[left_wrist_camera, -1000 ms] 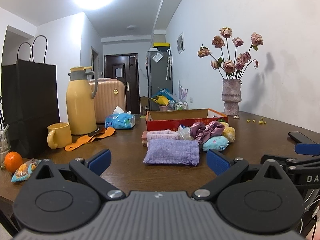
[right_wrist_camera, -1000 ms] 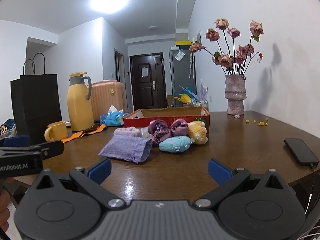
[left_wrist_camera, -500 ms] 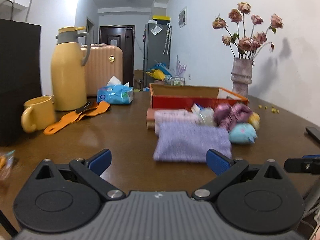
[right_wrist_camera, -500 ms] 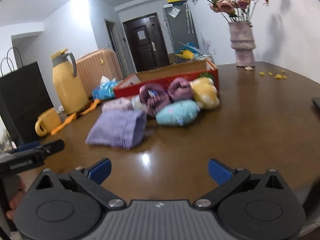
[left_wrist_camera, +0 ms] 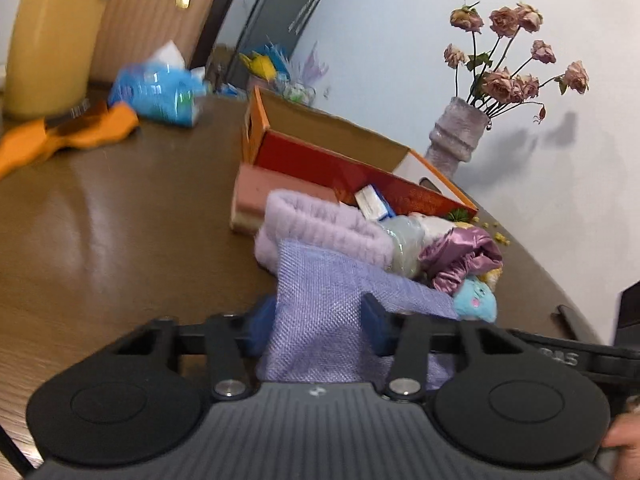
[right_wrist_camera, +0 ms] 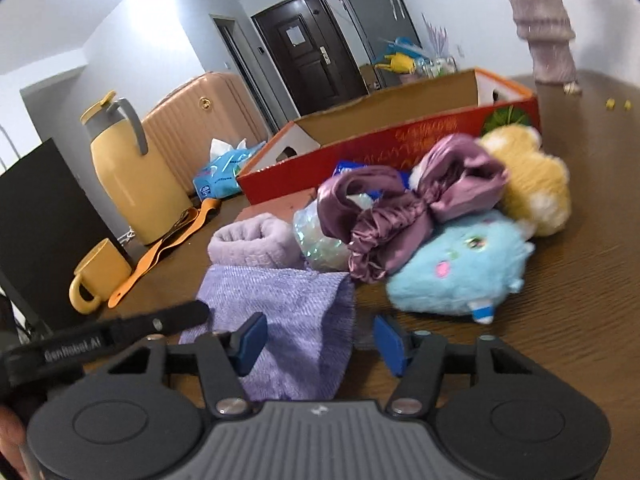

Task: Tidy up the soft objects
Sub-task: 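Lower both grippers onto the lavender fabric pouch and close them on it, then carry the lavender pouch into the red cardboard box and open both grippers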

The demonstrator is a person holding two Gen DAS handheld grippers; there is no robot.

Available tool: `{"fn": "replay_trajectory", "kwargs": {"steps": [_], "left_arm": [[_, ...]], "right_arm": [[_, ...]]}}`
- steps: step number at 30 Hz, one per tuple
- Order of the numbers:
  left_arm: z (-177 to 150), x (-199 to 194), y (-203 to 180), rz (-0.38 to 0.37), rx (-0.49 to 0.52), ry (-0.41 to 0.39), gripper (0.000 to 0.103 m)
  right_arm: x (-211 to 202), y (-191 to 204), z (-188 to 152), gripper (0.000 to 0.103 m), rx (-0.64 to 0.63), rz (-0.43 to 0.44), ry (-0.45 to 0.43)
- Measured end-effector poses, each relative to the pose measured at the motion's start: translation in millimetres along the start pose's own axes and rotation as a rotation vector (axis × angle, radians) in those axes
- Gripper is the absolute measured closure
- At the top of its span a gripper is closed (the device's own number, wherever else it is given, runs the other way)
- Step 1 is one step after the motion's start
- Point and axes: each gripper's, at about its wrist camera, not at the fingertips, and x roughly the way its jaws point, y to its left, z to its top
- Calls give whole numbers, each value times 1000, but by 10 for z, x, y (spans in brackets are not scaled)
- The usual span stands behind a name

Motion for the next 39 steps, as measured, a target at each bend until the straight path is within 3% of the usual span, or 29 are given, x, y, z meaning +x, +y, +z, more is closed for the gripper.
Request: {"fn": "replay_trajectory", "kwargs": {"steps": [1,4,5,12,16,19,23,25,27,28,32,35,36,38,39], "left_arm": [[-3,-3,15,-24,-12,3,70],[-25,-91,-52,-35,-9,6,88],[-44,-128,-79,-40,-14,6,94],[-156,-457,-403,-99,-7,-27,99],[190,-509,-540,-173,-2,-68,99],[706,-338,-596,-145,36,-86,99],[1603,279,-520,-74,95,-62,99],[1949,733,-379,-18,98,-20,99],[2212,1236,-216,-8,88,49,99],[2317,1523,-129,59,39,73,99],[2471,2276,-36,231,94,147,97],[2547,2540,21,302,118,195,93],[2558,2526,39,300,114,182,90],[2571,2418,39,260,127,158,68],[2565,2343,27,235,135,142,65]], "right_arm": [[24,1,-6,66,1,11,1],[2,5,-31,92,-17,6,-1],[-50,2,-40,96,-29,7,-9],[-496,15,-67,99,-117,31,-48],[-720,124,194,100,-189,70,-116],[-679,155,664,100,-227,78,-142],[-196,136,1658,100,-252,51,-130],[241,93,2098,100,-256,19,-79],[800,5,2497,100,-249,-52,-24],[1096,-56,2652,100,-243,-73,12],[2040,-255,2959,99,-195,-144,130],[2451,-282,2980,85,-215,-202,197],[2532,-291,2958,82,-218,-195,228],[2516,-282,2900,76,-228,-154,222],[2466,-279,2885,76,-227,-142,205]]}}
